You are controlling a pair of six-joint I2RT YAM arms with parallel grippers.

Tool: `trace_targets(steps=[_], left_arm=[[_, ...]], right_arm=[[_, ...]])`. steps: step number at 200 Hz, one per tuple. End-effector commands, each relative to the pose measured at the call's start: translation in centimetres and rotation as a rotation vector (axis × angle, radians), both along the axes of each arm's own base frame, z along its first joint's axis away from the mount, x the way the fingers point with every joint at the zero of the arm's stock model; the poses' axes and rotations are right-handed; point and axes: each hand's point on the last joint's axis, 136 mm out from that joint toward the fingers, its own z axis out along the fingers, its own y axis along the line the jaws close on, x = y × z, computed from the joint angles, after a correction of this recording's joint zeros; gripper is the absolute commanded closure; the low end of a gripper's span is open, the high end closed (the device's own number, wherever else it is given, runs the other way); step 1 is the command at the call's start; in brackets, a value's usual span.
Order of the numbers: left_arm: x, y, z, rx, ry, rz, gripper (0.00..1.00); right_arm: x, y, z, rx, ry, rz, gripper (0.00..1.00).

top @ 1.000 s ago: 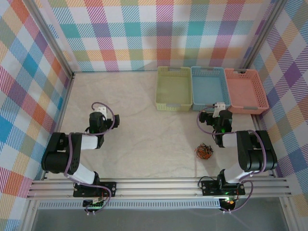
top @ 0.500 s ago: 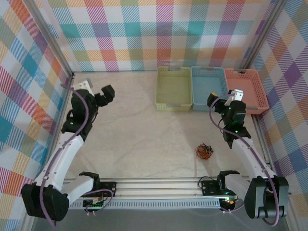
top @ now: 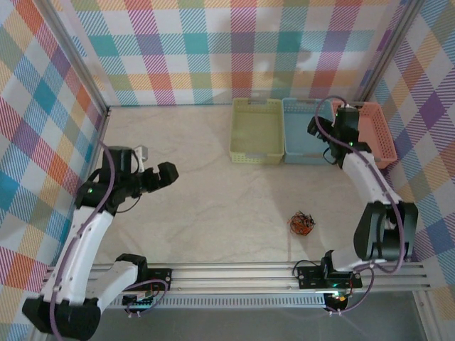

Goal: Untangle the cables

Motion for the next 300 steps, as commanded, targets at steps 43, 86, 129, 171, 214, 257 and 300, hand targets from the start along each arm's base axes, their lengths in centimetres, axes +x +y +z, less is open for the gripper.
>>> trace_targets(steps=[43,86,129,171,214,257,300], left_arm=[[-4.4,1.7,-1.2,0.040,-0.081,0.029,0.02],[-4.1,2.2,-1.5,0.046,-0.084,0.046,0.02],[-4.3,2.3,-1.3,0.042,-0.103,0.057,0.02],[-4.3,2.3,-1.4,0.040,-0.099,0.058,0.02],[-4.3,2.2,-1.4,0.039,-0.099,0.053,0.02],[-4.3,2.2,-1.4,0.035,-0.103,0.052,0.02],[-4.3,2.2,-1.4,0.037,-0.102,0.054,0.01]], right_arm=[[5.0,-5.1,-4.4,0.018,0.244,-0.046,0.15],[7.6,-6.6,-6.1,-0.042,0.332,-0.007,0.22],[8.7,-7.1,-8.3,-0.069,0.416,0.026,0.30],[8.6,-7.7,-11.3,-0.088,0.497,0.019,0.36],[8.7,-7.3,-12.7,-0.087,0.517,0.071,0.60],[8.8,-5.7,-12.8,-0.046,0.492,0.144,0.88],[9.2,-2.6,-12.6,-0.047,0.470,0.217,0.97]])
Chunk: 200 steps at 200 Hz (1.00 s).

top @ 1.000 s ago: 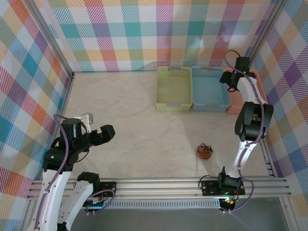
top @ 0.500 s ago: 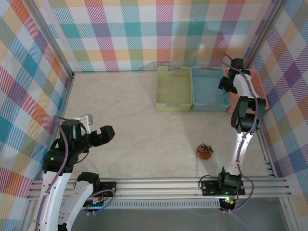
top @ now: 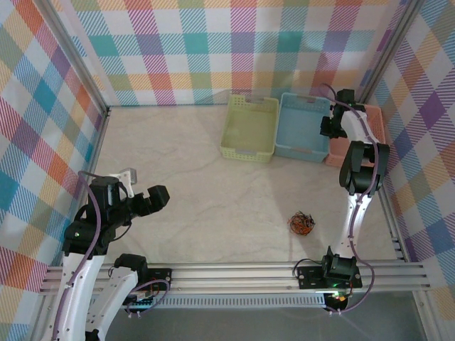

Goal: Untangle the cables

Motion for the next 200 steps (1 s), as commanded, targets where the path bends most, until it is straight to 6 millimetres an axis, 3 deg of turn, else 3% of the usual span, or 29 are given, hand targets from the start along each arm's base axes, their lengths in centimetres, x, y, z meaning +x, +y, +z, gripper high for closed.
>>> trace_targets(steps=[1,116,200], left_arm=[[0.2,0.2,0.0,0.001,-0.015,0.011,0.02],[0.2,0.4,-0.1,0.008,-0.009,0.022,0.01],[0.2,0.6,-0.3,0.013,-0.003,0.029,0.02]], right_arm=[[0.0,2.4,0.9,0.042,-0.023,0.050,0.97],[0.6,14.7,2.2,0.120,-0.066,0.190,1.00],[0.3,20.6,1.4,0.154,-0.042,0.202,0.97]])
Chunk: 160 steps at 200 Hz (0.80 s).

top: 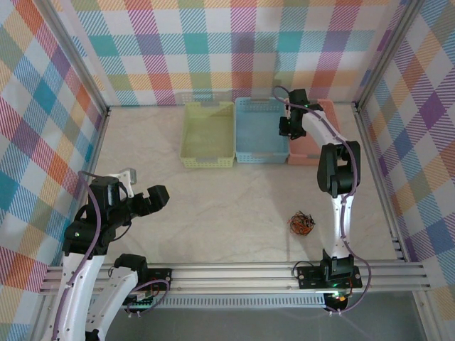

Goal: Untangle the cables

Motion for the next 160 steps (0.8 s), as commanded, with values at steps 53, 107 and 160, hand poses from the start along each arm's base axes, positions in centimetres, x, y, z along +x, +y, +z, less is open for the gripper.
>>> trace_targets(steps=[53,107,160], left_arm=[[0.1,0.4,-0.2,0.007,0.000,0.022,0.02],[0.1,0.4,-0.2,0.007,-0.003,0.022,0.02],[0.0,0.3,0.0,0.003,-0.011,0.016,0.01]], right_arm=[[0.4,3.6,1.4,0.060,-0.020,0.018,0.84],[-0.5,2.6,5.9,0.027,-0.084,0.016,0.44],[-7.4,1.0,14.4,0.080,-0.129,-0.038,0.33]])
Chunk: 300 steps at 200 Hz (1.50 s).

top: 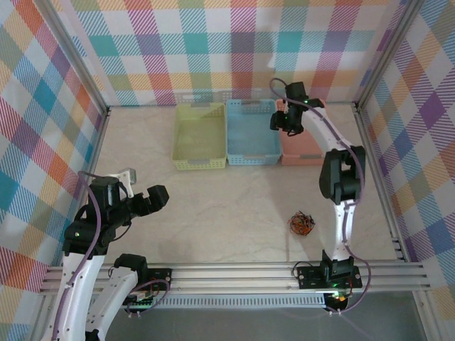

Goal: Untangle the cables

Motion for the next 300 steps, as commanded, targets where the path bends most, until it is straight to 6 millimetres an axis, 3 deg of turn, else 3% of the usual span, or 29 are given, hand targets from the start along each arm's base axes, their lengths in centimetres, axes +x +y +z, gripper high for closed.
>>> trace_targets(steps=[1,34,71,117,148,229,252,277,289,300], left_arm=[[0.0,0.2,0.1,-0.001,-0.013,0.011,0.02],[-0.1,0.1,0.2,-0.005,-0.017,0.007,0.01],[-0.2,0.1,0.4,-0.008,-0.030,0.004,0.01],[-0.4,0.1,0.7,-0.009,-0.047,0.004,0.01],[-0.5,0.2,0.8,-0.008,-0.055,0.008,0.00],[-0.7,0.2,0.9,-0.006,-0.063,0.008,0.00],[-0.6,0.1,0.9,-0.009,-0.062,0.000,0.00],[-0.7,0.0,0.9,-0.010,-0.060,-0.003,0.00],[-0.7,0.0,0.9,-0.010,-0.062,-0.003,0.00],[-0.7,0.0,1.0,-0.010,-0.064,-0.004,0.00]], right_arm=[[-4.6,-0.8,7.0,0.048,-0.054,-0.045,0.33],[-13.4,-1.5,6.9,0.148,0.054,-0.098,0.33],[-22.0,-3.1,1.9,0.142,0.214,-0.138,0.34],[-29.8,-4.8,-2.6,0.107,0.354,-0.195,0.30],[-32.4,-5.4,-4.2,0.066,0.411,-0.219,0.35],[-33.9,-6.4,-6.7,-0.170,0.527,-0.290,0.33],[-34.4,-4.9,-8.6,-0.119,0.579,-0.257,0.33],[-34.6,-4.9,-9.9,-0.144,0.606,-0.266,0.38],[-34.6,-5.0,-10.3,-0.161,0.619,-0.262,0.49],[-34.6,-4.9,-10.4,-0.163,0.618,-0.256,0.52]])
